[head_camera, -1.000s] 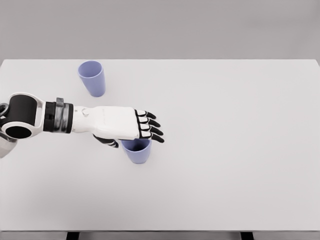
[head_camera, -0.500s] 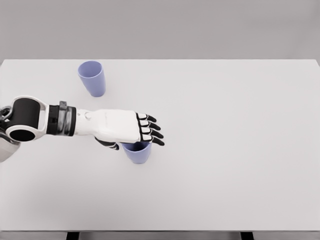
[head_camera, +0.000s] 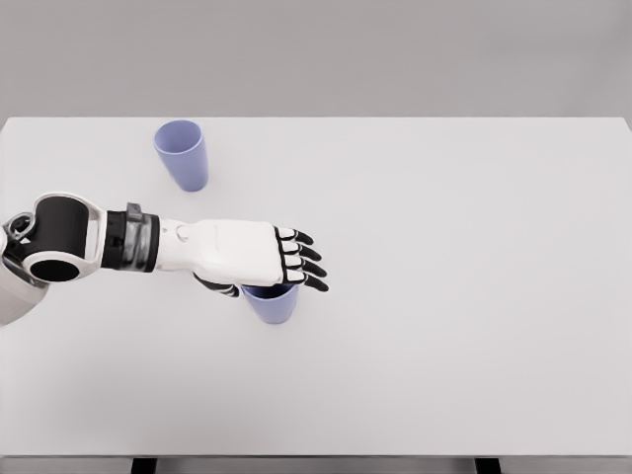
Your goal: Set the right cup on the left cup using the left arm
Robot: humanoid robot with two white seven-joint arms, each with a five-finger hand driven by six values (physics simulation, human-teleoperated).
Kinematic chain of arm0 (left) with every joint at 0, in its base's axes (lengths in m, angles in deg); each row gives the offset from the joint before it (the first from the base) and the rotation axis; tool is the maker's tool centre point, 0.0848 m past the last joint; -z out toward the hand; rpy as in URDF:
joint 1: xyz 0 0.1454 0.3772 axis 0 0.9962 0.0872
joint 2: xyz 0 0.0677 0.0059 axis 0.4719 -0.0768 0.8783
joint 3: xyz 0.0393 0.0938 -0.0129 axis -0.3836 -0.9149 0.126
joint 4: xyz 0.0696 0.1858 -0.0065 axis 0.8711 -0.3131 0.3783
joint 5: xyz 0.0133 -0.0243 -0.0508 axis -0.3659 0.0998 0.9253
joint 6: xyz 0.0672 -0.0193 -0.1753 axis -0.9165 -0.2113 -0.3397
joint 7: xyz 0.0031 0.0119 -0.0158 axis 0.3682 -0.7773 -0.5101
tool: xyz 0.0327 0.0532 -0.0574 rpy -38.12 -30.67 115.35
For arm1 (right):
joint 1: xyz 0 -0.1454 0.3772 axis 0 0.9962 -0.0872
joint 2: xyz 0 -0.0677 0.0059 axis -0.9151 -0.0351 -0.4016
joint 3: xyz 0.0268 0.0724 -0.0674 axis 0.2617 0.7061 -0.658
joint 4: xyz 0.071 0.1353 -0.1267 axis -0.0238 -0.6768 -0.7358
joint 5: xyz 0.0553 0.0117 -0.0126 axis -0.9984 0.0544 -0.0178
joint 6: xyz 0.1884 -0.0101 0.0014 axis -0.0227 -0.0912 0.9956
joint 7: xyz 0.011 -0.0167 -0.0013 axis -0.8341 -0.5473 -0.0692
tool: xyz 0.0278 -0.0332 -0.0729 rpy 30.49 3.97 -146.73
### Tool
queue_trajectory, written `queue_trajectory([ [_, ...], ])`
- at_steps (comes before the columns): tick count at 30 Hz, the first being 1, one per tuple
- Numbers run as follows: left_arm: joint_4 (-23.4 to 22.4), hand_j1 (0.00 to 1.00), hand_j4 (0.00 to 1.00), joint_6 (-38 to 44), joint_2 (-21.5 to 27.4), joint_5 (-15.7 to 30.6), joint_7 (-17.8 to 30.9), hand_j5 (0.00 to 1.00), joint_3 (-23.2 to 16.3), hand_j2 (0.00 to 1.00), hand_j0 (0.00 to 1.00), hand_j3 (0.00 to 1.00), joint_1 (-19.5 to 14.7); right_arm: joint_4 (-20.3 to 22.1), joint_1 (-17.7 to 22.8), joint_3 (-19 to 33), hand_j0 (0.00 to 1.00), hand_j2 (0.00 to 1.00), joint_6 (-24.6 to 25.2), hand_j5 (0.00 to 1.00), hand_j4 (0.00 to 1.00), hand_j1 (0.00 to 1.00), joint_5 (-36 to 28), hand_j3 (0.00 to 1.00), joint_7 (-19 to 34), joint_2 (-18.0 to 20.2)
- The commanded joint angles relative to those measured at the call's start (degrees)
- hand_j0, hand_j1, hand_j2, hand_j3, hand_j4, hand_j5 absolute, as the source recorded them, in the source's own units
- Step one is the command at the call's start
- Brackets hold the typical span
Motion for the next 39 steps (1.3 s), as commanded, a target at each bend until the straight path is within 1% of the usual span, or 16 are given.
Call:
queue_trajectory([
  [1, 0.0, 1.00, 1.00, 0.1, 0.0, -0.2, 0.0, 1.00, 0.0, 1.00, 1.00, 1.00, 0.0, 0.0, 0.0, 0.0, 1.00, 1.00, 0.0, 1.00, 1.00, 1.00, -0.1, 1.00, 0.0, 0.0],
  [4, 0.0, 1.00, 1.00, 0.1, -0.2, -0.8, 0.0, 1.00, 0.0, 1.00, 1.00, 1.00, 1.1, 0.0, 0.0, 0.0, 1.00, 1.00, 0.0, 1.00, 1.00, 1.00, -0.1, 1.00, 0.0, 0.0],
  [39, 0.0, 1.00, 1.00, 0.1, -0.4, -0.9, 0.0, 1.00, 0.0, 1.00, 1.00, 1.00, 0.4, 0.0, 0.0, 0.0, 1.00, 1.00, 0.0, 1.00, 1.00, 1.00, -0.1, 1.00, 0.0, 0.0],
])
